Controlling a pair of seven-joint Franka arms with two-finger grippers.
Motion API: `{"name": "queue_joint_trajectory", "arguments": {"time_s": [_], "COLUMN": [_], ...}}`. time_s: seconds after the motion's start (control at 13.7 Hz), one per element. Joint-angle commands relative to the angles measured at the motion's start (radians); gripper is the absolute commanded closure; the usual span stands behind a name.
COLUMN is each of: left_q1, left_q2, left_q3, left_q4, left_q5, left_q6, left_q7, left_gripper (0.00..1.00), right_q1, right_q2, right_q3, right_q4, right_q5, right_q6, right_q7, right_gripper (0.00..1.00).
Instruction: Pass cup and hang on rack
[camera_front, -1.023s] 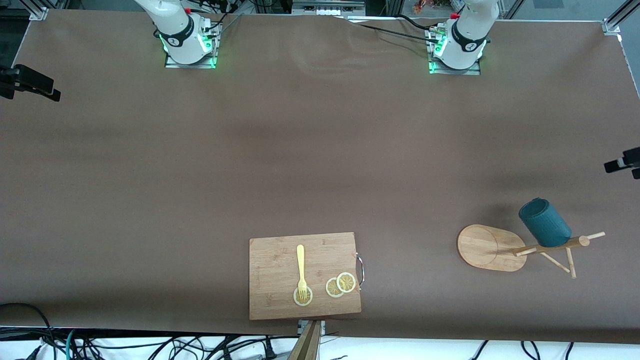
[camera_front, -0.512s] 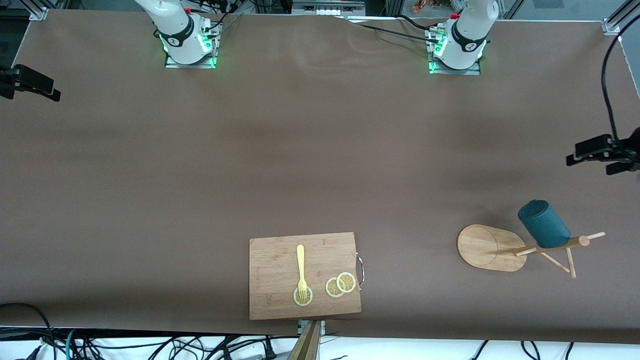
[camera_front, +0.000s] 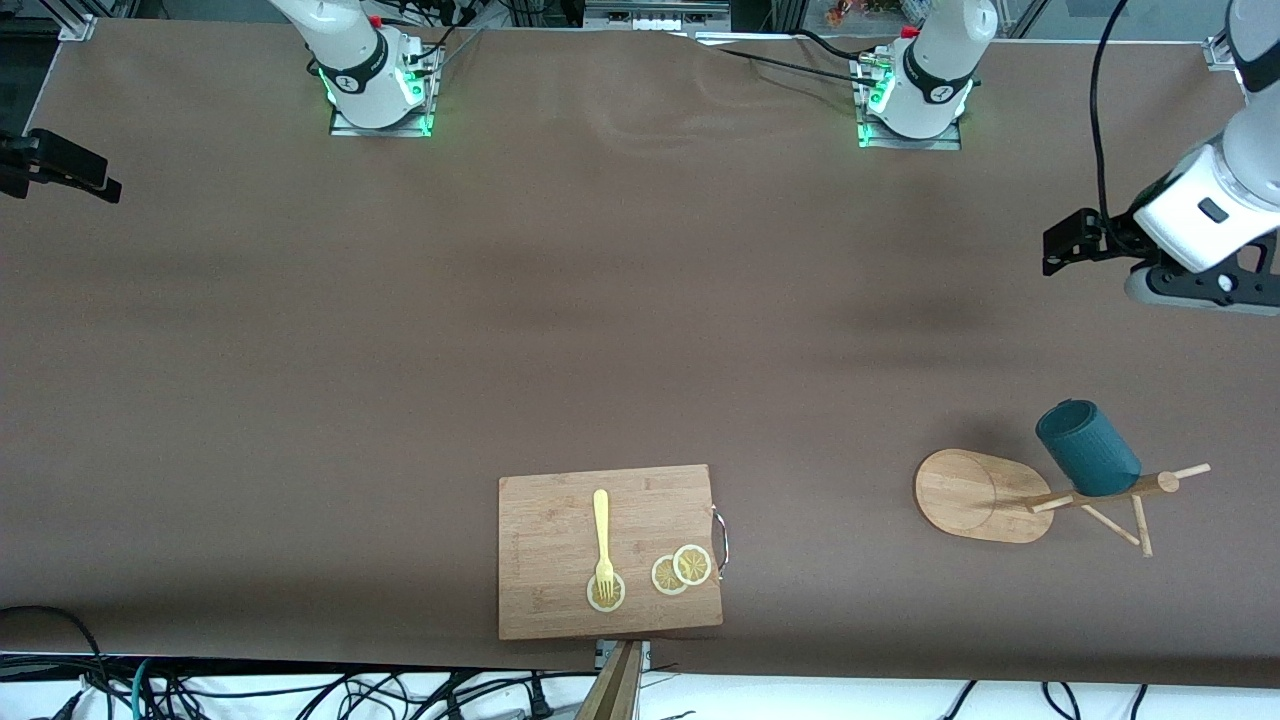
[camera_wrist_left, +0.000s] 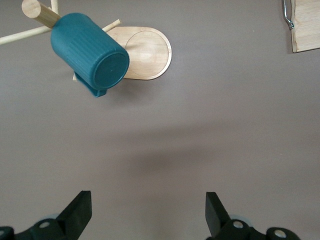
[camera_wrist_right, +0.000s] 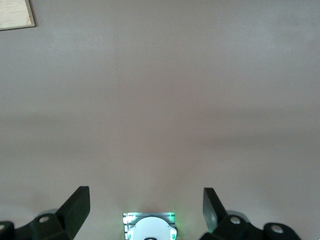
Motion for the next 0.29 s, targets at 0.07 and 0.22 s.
{"name": "queue_joint_trajectory", "arguments": {"time_s": [0.07, 0.22], "left_q1": [-0.020, -0.020], "left_q2": [-0.064, -0.064], "left_q3": [0.022, 0.022], "left_q4": [-0.056, -0.053], "left_q5": [0.026, 0.026], "left_q6": [0.042, 0.039], "left_q7": [-0.011, -0.013], "left_gripper": [0.00, 0.00], "right_q1": [-0.011, -0.010], "right_q2": [-0.006, -0.006], "right_q3": [0.004, 0.004], "right_q4": [-0.002, -0.002], "right_q5": [0.016, 0.016], "right_q6": [0.006, 0.006], "right_q7": [-0.016, -0.017], "right_gripper": [0.00, 0.00]}}
